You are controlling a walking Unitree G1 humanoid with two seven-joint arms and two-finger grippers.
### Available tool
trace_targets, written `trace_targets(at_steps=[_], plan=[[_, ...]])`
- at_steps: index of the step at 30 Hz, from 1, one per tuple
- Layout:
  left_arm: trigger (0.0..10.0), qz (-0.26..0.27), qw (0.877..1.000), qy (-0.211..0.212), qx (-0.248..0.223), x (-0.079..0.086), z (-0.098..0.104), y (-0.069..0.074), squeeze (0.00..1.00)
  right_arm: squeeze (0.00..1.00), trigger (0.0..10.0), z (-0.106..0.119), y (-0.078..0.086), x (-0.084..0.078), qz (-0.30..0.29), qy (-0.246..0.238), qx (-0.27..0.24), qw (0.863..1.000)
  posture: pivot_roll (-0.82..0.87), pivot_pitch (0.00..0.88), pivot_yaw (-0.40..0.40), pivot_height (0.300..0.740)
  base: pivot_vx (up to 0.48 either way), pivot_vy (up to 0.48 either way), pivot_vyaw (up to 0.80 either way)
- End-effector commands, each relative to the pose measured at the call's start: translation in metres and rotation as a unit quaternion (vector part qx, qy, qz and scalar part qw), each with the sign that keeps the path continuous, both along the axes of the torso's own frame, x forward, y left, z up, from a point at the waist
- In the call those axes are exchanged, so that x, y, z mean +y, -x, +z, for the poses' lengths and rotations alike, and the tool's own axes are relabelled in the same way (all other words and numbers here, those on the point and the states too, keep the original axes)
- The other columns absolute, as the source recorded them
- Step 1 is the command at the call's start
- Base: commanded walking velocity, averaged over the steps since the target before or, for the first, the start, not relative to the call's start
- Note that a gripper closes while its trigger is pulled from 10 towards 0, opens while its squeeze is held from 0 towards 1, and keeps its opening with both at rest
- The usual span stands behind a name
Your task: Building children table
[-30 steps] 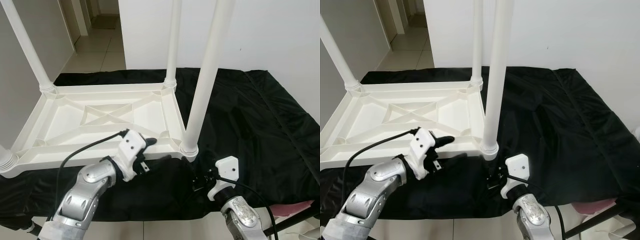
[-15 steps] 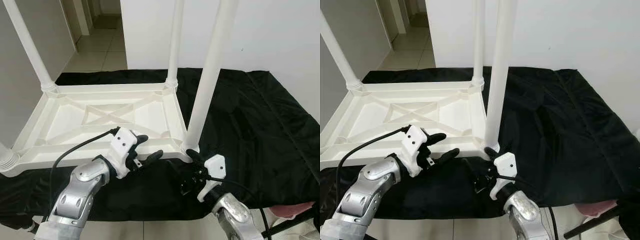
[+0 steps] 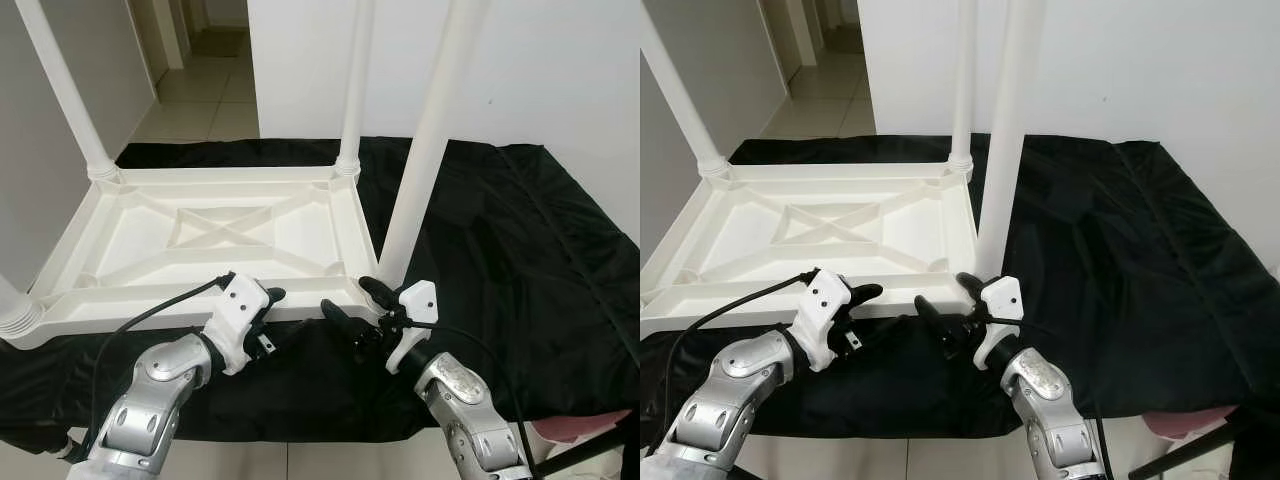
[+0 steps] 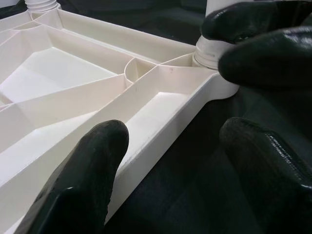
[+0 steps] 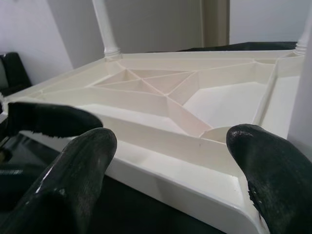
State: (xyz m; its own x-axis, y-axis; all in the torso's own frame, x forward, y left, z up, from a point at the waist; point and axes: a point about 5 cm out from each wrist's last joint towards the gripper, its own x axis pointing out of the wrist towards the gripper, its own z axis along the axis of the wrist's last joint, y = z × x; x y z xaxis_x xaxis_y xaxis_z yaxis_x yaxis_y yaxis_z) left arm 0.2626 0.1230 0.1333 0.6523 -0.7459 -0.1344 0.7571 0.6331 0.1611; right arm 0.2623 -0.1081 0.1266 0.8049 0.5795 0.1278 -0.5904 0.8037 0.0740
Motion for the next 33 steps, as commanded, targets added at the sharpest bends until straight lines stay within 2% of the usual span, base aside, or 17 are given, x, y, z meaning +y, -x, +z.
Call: trace_targets(at_steps=[1, 5, 11, 12, 13, 15, 16, 18, 20, 23, 25, 27, 33], plan=[[10.0, 0.053, 0.999, -0.01, -0.003, 0.008, -0.004, -0.004, 0.0, 0.0, 10.0, 0.001, -0.004, -0.006, -0.019, -0.007, 0.0, 1.0, -0.04, 0.013, 0.008, 0.74, 0.0, 0.0, 0.0], [10.0, 0.067, 0.998, -0.014, -0.004, 0.01, -0.005, -0.01, 0.0, 0.0, 10.0, 0.003, -0.013, -0.015, -0.054, -0.022, 0.0, 0.998, -0.05, 0.025, 0.013, 0.74, 0.0, 0.0, 0.0], [10.0, 0.076, 0.997, -0.016, -0.007, 0.011, -0.005, -0.013, 0.0, 0.0, 10.0, 0.002, -0.015, -0.019, -0.069, -0.022, -0.001, 0.997, -0.06, 0.026, 0.016, 0.74, 0.0, 0.0, 0.0], [10.0, 0.089, 0.996, -0.022, -0.01, 0.012, -0.005, -0.018, 0.0, 0.0, 10.0, 0.002, -0.016, -0.026, -0.09, -0.02, -0.003, 0.996, -0.07, 0.029, 0.028, 0.74, 0.0, 0.0, 0.0], [10.0, 0.089, 0.996, -0.022, -0.01, 0.012, -0.005, -0.018, 0.0, 0.0, 10.0, 0.002, -0.016, -0.026, -0.09, -0.02, -0.003, 0.996, -0.07, 0.029, 0.028, 0.74, 0.0, 0.0, 0.0], [10.0, 0.106, 0.994, -0.029, -0.014, 0.011, -0.006, -0.023, 0.0, 0.0, 10.0, 0.0, -0.02, -0.043, -0.137, -0.018, -0.003, 0.99, -0.07, 0.031, 0.039, 0.74, 0.0, 0.0, 0.0], [10.0, 0.106, 0.994, -0.029, -0.014, 0.011, -0.006, -0.023, 0.0, 0.0, 10.0, 0.0, -0.02, -0.043, -0.137, -0.018, -0.003, 0.99, -0.07, 0.031, 0.039, 0.74, 0.0, 0.0, 0.0], [10.0, 0.112, 0.993, -0.038, -0.012, 0.008, -0.008, -0.025, 0.0, 0.0, 10.0, -0.001, -0.024, -0.06, -0.182, -0.011, -0.005, 0.983, -0.08, 0.035, 0.054, 0.74, 0.0, 0.0, 0.0], [10.0, 0.119, 0.992, -0.048, -0.017, 0.008, -0.01, -0.026, 0.0, 0.0, 10.0, -0.001, -0.025, -0.064, -0.192, -0.011, -0.006, 0.981, -0.08, 0.035, 0.054, 0.74, 0.0, 0.0, 0.0], [10.0, 0.119, 0.992, -0.048, -0.017, 0.008, -0.01, -0.026, 0.0, 0.0, 10.0, -0.001, -0.025, -0.064, -0.192, -0.011, -0.006, 0.981, -0.08, 0.035, 0.054, 0.74, 0.0, 0.0, 0.0], [10.0, 0.146, 0.987, -0.068, -0.014, 0.011, -0.014, -0.032, 0.0, 0.0, 10.0, 0.0, -0.023, -0.06, -0.184, -0.016, -0.007, 0.983, -0.09, 0.038, 0.063, 0.74, 0.0, 0.0, 0.0], [10.0, 0.146, 0.987, -0.068, -0.014, 0.011, -0.014, -0.032, 0.0, 0.0, 10.0, 0.0, -0.023, -0.06, -0.184, -0.016, -0.007, 0.983, -0.09, 0.038, 0.063, 0.74, 0.0, 0.0, 0.0], [10.0, 0.19, 0.974, -0.12, 0.005, 0.025, -0.022, -0.047, 0.0, 0.0, 10.0, 0.002, -0.018, -0.037, -0.163, -0.033, -0.015, 0.986, -0.09, 0.033, 0.071, 0.74, 0.0, 0.0, 0.0]])
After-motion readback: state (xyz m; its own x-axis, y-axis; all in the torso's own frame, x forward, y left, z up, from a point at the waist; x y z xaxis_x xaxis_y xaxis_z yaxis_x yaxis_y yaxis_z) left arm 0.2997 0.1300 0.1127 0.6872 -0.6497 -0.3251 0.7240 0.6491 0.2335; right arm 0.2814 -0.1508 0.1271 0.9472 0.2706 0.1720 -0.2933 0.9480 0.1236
